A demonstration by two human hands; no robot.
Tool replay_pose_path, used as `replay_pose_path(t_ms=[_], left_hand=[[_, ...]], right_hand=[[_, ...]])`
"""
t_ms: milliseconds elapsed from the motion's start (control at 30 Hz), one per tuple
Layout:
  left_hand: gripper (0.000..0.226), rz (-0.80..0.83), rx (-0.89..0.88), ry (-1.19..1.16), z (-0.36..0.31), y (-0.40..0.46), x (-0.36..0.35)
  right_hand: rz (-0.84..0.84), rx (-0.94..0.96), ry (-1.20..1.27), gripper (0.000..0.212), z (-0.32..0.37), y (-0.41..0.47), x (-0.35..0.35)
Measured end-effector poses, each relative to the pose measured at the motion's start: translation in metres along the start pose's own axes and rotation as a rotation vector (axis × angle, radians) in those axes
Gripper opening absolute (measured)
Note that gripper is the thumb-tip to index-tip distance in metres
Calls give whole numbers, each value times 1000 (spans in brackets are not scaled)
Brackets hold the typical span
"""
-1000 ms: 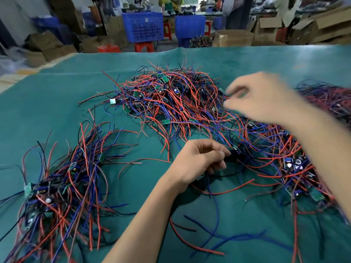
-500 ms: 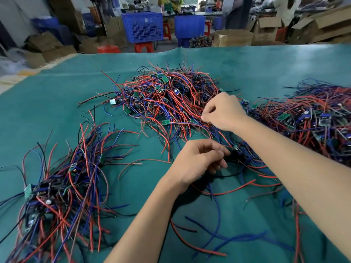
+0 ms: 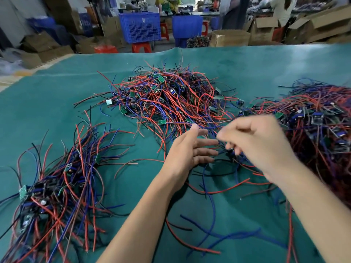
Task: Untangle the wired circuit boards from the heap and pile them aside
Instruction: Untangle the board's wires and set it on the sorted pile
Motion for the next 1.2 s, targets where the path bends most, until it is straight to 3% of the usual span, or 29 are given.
replay_pose_path(t_ms=[167, 233, 733, 833, 1000, 1100, 1200], left_hand=[[22, 14, -36, 20, -2, -3, 0], [20, 29, -53, 43, -2, -4, -1], [12, 97, -67, 73, -4, -7, -4], [16, 100, -88, 73, -6, -6, -5], [18, 101, -106, 96, -6, -7, -6], [20, 98, -144, 131, -9, -8, -6], [21, 130, -136, 107, -8, -9, -8]], right_hand=[[414, -149, -65, 14, -30, -37, -57], [502, -173, -19, 14, -33, -42, -66], [740, -260, 158, 27, -35, -58, -80], [610, -284, 196, 26, -37, -49, -70], [-68, -160, 113, 28, -50, -17, 3], [-81, -121, 190, 6, -49, -16, 1], [-52, -113, 305, 14, -49, -17, -5]])
Point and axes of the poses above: each hand's wrist, its own y-axis towards the middle knuckle, its own x-axis out of the back of the hand, z = x × y, the point moved 10 cm from there along y, towards the middle knuckle, and after that the axes turned 8 degrees about y, right-handed, at the moved point
